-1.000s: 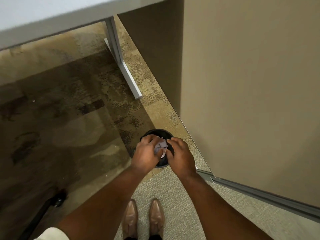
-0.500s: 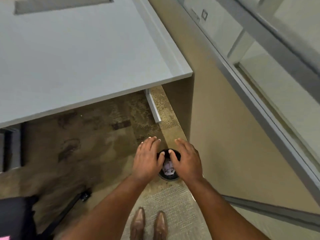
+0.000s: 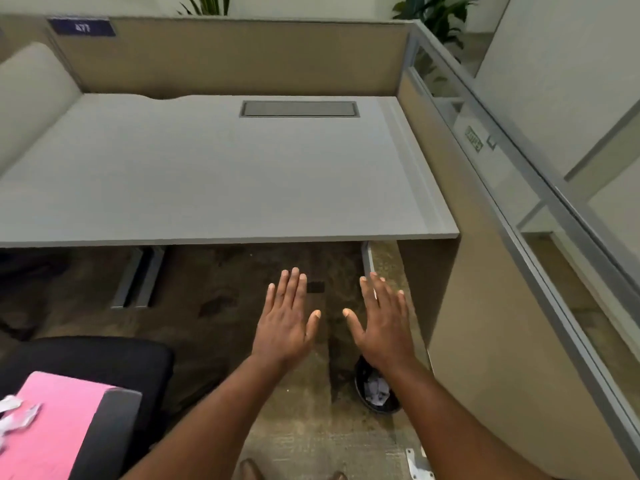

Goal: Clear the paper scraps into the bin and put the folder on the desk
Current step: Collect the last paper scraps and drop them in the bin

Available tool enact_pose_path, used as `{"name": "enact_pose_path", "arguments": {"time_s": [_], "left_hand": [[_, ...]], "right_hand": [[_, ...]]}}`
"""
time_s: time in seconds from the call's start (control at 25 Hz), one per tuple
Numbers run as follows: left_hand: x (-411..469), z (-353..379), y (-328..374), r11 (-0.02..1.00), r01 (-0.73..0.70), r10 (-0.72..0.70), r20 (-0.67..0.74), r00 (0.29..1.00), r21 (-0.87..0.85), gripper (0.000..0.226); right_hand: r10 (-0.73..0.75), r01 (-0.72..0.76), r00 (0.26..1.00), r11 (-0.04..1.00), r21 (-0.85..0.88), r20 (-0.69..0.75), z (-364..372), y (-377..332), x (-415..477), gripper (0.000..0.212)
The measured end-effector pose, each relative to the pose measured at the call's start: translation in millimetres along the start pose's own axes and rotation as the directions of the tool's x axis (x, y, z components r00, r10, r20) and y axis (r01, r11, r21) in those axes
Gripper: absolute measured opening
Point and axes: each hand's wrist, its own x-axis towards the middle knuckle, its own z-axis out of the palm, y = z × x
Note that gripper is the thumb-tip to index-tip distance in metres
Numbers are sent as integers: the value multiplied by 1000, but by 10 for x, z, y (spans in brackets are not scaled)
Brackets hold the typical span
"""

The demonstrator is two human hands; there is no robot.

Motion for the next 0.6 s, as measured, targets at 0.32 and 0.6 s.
{"name": "enact_pose_path", "arguments": {"time_s": [0.32, 0.6], "left_hand": [[-604, -711, -1113, 971, 235, -232, -87, 969, 32, 73], [-1269, -1093, -2288, 902, 431, -426, -157, 891, -8, 73]], "right_hand": [[-232, 231, 972, 972, 41, 21, 67, -1270, 352, 72], [-429, 426, 897, 903, 53, 101, 452, -2613, 602, 74]]}}
